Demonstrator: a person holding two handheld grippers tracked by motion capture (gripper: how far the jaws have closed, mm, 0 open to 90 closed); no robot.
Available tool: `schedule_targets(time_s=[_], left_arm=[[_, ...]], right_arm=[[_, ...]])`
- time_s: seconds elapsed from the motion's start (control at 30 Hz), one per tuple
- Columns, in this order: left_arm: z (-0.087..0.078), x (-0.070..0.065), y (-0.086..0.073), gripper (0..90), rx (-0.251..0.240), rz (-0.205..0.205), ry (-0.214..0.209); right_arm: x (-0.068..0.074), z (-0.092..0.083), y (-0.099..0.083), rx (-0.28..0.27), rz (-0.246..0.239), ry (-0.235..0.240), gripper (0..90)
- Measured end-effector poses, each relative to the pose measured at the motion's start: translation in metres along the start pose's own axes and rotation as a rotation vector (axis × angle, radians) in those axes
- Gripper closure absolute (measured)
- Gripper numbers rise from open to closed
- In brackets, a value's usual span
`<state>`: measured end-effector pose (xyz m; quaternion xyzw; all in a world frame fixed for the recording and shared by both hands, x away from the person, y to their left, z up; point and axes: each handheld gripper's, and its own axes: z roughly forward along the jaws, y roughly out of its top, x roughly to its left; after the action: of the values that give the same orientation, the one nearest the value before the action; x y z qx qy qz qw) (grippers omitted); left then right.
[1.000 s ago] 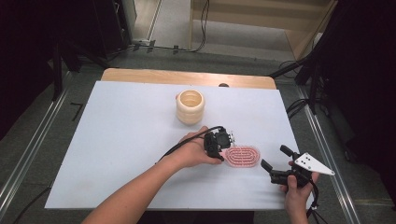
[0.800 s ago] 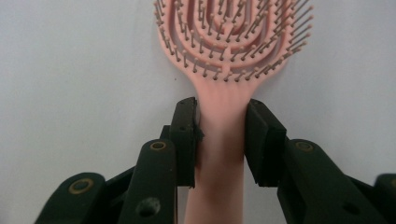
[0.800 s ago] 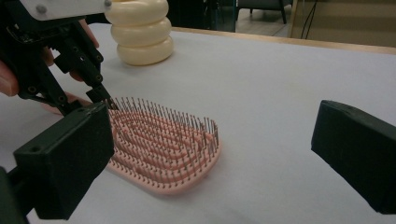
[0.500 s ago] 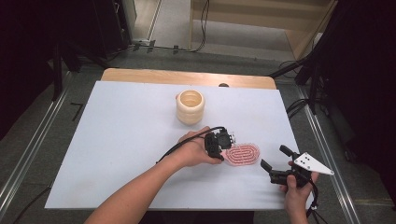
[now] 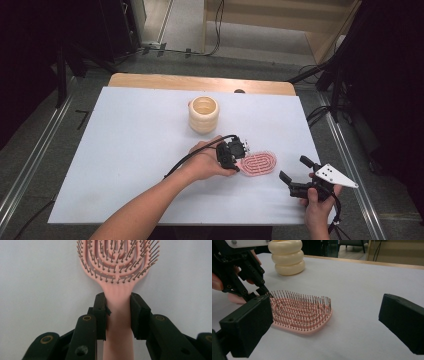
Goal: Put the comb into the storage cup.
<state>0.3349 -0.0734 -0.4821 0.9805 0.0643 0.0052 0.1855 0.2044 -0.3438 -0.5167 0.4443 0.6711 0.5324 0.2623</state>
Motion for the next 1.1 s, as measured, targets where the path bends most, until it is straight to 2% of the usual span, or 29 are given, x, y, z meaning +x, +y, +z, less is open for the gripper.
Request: schedule_targets(time_s=[0.13, 0.23, 0.43, 0.6, 0.83, 0.87, 0.9, 0.93, 0.97, 1.1], left_arm=[[-0.002, 0.001, -0.004, 70.6, -0.014, -0.005, -0.003], [-0.007, 0.003, -0.009, 70.7, -0.058, -0.039, -0.003], [-0.015, 0.007, -0.014, 70.7, -0.109, -0.058, 0.003], [-0.021, 0.005, -0.018, 70.7, -0.148, -0.063, 0.028], [-0.031, 0.006, -0.027, 70.7, -0.237, -0.102, 0.036], [-0.034, 0.006, -0.030, 70.7, -0.267, -0.108, 0.050], [-0.034, 0.006, -0.030, 70.6, -0.267, -0.108, 0.050], [-0.039, 0.006, -0.034, 70.6, -0.294, -0.110, 0.058], [-0.039, 0.006, -0.034, 70.6, -0.294, -0.110, 0.058], [-0.048, 0.005, -0.043, 70.6, -0.347, -0.122, 0.078]], right_arm=[[0.000, 0.000, 0.000, -0.002, -0.001, 0.001, 0.0], [0.000, 0.000, 0.000, -0.001, 0.002, 0.001, 0.0], [0.000, 0.000, 0.000, -0.002, -0.001, -0.001, 0.0], [0.000, 0.000, 0.000, -0.004, -0.002, 0.000, 0.0], [0.003, -0.001, 0.002, 0.004, -0.013, -0.011, 0.0], [0.003, -0.003, 0.003, -0.003, -0.006, -0.012, 0.0], [0.003, -0.003, 0.003, -0.003, -0.006, -0.012, 0.0], [0.003, -0.004, 0.003, -0.003, -0.005, -0.018, 0.0], [0.003, -0.004, 0.003, -0.003, -0.005, -0.018, 0.0], [0.006, -0.005, 0.007, -0.006, 0.000, -0.013, 0.0]])
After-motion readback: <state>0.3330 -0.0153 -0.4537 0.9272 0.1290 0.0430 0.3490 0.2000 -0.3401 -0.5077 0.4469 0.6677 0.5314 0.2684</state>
